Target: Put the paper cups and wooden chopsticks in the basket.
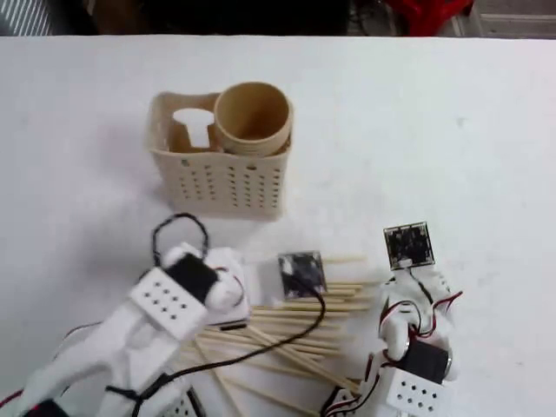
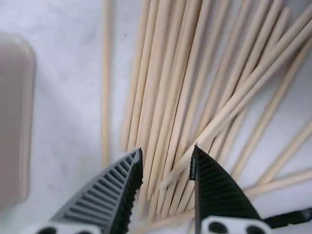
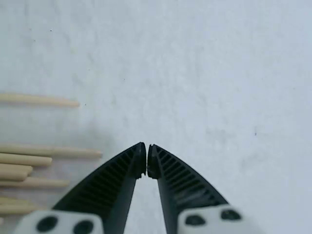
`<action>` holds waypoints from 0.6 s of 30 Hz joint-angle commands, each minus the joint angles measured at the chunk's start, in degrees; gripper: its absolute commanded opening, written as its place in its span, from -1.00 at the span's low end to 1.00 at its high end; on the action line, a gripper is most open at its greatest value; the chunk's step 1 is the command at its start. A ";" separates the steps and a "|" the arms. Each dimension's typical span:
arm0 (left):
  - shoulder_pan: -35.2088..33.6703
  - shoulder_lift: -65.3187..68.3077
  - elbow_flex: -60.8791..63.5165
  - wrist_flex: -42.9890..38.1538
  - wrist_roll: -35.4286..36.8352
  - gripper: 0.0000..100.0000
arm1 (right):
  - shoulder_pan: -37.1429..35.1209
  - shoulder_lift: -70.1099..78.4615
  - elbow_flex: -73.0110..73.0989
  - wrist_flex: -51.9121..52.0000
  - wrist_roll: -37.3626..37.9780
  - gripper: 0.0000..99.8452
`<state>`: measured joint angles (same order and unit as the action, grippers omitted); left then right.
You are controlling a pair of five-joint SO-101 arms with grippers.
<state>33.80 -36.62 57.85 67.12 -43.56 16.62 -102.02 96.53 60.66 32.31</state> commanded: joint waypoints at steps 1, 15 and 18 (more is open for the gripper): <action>2.59 7.60 -0.26 -7.38 -2.11 -0.66 | 0.40 -0.57 0.35 0.40 0.26 -0.95; 2.59 30.46 -11.60 -11.52 -2.90 -0.84 | 0.40 -0.57 0.35 0.40 0.26 -0.95; 2.51 29.05 -12.13 -11.34 -2.90 -0.96 | 0.40 -0.57 0.35 0.40 0.26 -0.95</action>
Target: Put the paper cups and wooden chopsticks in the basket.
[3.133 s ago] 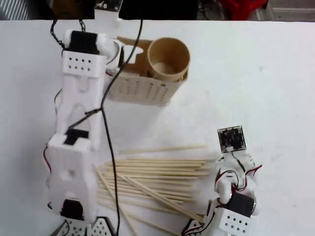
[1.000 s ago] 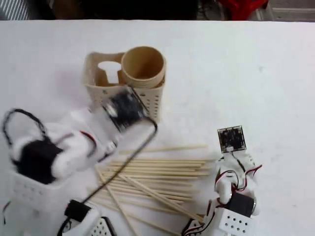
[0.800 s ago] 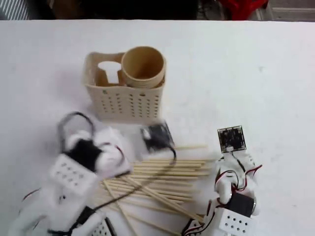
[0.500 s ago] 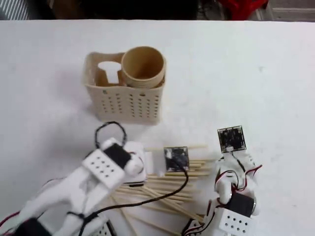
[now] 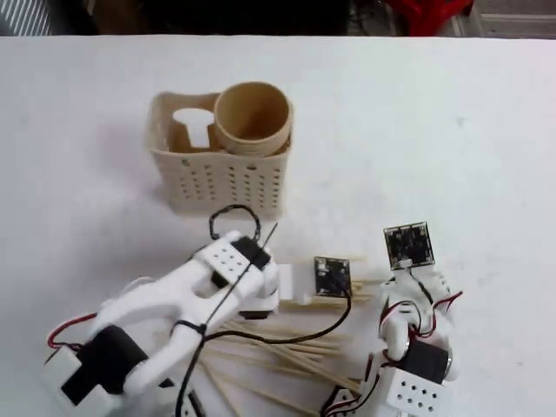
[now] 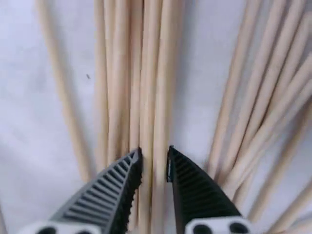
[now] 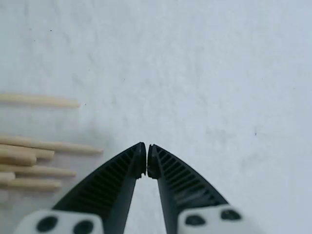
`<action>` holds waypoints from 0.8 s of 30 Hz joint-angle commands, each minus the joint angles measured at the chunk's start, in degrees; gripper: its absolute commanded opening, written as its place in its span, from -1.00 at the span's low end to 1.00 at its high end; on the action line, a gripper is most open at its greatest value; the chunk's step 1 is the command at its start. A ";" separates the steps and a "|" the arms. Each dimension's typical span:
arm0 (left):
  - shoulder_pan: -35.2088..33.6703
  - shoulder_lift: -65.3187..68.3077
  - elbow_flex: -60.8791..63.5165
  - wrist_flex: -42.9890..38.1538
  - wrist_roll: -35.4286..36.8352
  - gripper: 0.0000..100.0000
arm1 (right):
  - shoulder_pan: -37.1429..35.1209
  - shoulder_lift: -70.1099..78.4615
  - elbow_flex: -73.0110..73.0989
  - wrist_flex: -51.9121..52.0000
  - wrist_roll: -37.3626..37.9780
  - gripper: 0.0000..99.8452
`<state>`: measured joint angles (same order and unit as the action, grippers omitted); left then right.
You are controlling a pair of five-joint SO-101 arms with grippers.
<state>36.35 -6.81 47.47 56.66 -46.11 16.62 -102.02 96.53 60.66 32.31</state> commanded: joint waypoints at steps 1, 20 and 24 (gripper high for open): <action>-0.48 -1.54 -2.02 -0.70 -0.26 -0.96 | 0.40 -0.57 0.35 0.40 0.26 -0.95; -8.40 -12.44 -3.52 7.47 1.58 -0.83 | 0.40 -0.57 0.35 0.40 0.26 -0.95; -8.48 -12.44 -3.34 7.47 1.49 -0.79 | 0.40 -0.57 0.35 0.40 0.26 -0.95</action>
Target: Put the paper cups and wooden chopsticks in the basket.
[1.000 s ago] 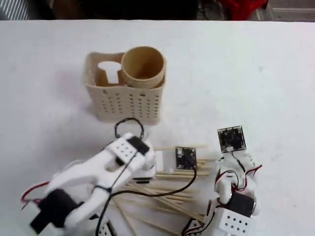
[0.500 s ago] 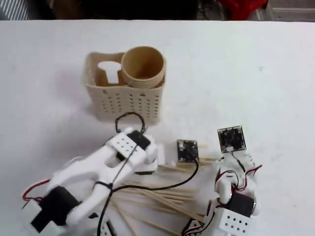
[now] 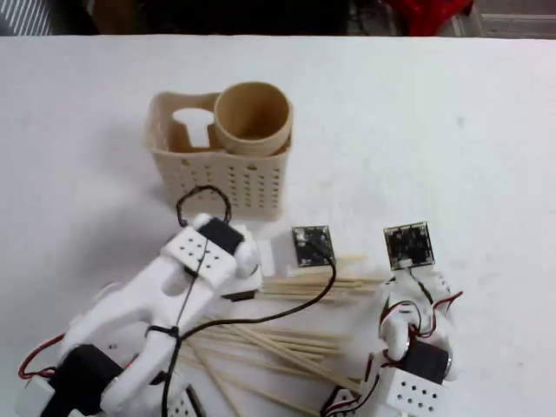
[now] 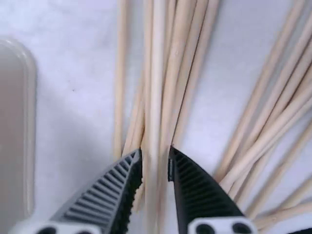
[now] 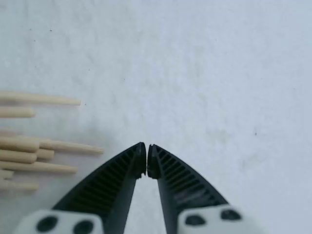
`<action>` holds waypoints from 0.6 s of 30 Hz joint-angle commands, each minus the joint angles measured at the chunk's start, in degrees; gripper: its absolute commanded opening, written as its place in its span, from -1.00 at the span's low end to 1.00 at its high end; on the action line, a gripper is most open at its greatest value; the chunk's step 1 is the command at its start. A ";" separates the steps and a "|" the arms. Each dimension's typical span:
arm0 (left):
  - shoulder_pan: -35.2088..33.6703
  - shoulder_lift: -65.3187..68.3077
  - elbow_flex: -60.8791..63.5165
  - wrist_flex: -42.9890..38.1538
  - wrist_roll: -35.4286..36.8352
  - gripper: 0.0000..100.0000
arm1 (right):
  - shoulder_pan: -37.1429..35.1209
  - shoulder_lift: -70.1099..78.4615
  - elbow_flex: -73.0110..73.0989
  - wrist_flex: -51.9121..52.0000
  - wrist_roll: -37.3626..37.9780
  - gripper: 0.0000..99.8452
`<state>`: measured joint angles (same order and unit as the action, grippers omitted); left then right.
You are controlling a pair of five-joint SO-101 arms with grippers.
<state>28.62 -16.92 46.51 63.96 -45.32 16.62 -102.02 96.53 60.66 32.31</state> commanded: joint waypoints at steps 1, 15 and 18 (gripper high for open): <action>-0.92 -2.33 -2.46 0.18 0.70 -0.82 | 0.40 -0.57 0.35 0.40 0.26 -0.95; -1.01 -2.15 -4.48 -7.65 1.14 -0.83 | 0.40 -0.57 0.35 0.40 0.26 -0.95; -1.01 -1.01 -7.03 -7.91 1.23 -0.81 | 0.40 -0.57 0.35 0.40 0.26 -0.95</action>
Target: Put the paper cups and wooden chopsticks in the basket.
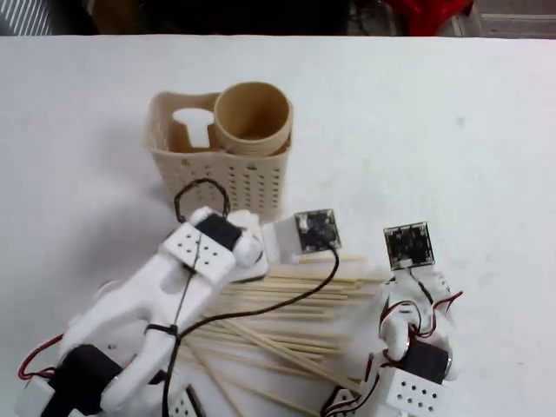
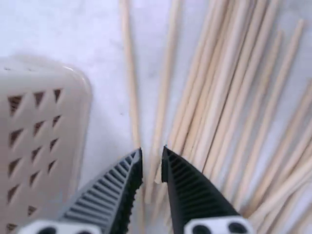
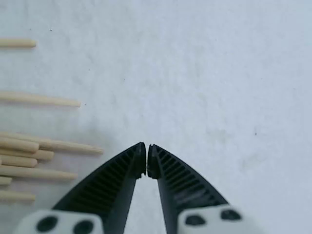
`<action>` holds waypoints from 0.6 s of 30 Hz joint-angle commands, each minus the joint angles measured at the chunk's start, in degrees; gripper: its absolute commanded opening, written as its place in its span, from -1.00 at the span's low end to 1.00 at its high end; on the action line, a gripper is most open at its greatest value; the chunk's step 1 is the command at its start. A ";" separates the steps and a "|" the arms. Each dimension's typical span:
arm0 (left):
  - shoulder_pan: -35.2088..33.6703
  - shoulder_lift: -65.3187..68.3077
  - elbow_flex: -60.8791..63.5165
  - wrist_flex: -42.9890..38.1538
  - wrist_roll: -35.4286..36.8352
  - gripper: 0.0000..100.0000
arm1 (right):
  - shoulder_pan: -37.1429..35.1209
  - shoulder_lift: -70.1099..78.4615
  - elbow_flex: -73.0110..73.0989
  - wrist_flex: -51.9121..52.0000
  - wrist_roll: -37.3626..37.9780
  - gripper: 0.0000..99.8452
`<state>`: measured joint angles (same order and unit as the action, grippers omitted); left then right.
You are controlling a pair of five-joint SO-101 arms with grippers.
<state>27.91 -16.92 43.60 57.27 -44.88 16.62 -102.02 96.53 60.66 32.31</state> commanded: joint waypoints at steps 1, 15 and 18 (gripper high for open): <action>-0.22 0.40 -5.27 -1.32 0.79 -0.77 | 0.40 -0.57 0.35 0.40 0.26 -0.95; 0.13 30.46 -26.11 3.69 3.08 -0.73 | 0.40 -0.57 0.35 0.40 0.26 -0.95; -0.13 33.01 -27.08 3.60 3.16 -0.73 | 0.40 -0.57 0.35 0.40 0.26 -0.95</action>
<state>27.91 14.90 18.99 60.18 -42.59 16.62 -102.02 96.53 60.66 32.31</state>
